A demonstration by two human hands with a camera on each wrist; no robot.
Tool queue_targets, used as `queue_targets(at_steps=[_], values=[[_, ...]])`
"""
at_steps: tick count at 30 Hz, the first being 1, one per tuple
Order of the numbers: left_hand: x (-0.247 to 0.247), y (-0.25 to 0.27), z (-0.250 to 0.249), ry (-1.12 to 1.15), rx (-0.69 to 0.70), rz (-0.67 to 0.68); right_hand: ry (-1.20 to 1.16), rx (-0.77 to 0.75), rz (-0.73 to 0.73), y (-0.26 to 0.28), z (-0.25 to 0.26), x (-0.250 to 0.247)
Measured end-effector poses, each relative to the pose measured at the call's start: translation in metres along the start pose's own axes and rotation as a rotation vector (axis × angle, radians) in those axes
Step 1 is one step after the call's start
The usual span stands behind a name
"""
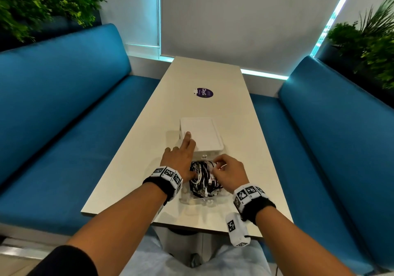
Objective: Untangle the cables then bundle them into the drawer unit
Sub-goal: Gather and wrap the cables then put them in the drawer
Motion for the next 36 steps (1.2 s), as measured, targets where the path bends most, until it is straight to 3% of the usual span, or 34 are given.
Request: queue_targets(at_steps=[3,7,12,14,17,25,30,36], values=[[0.0,-0.002,0.001,0.023,-0.009,-0.005,-0.002,0.115,-0.036,-0.001,-0.027,-0.003],[0.002,-0.002,0.001,0.036,-0.015,-0.003,0.064,0.259,0.226,0.003,-0.059,0.028],[0.001,-0.002,0.001,0.032,-0.009,-0.004,-0.054,0.32,0.328,0.006,-0.065,0.046],[0.002,-0.002,0.0,0.042,0.0,-0.002,0.044,0.283,0.372,0.01,-0.057,0.052],[0.002,0.0,0.0,0.033,0.024,-0.013,0.124,0.239,0.355,0.009,-0.053,0.059],[-0.009,0.001,0.001,-0.039,0.029,-0.101,0.05,0.335,0.306,0.003,-0.059,0.057],[-0.007,-0.003,0.004,0.075,0.097,-0.068,0.037,0.331,0.251,0.002,-0.054,0.051],[-0.008,-0.008,0.003,0.134,0.14,-0.105,0.092,0.312,0.335,0.006,-0.049,0.051]])
Point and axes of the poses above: each hand's wrist, its own y-axis away from the middle knuckle, its own x-axis out of the palm, z = x × y, the point moved 10 cm from there along -y, towards the middle knuckle, and after that the axes turned 11 degrees about y, right-handed, at the moved point
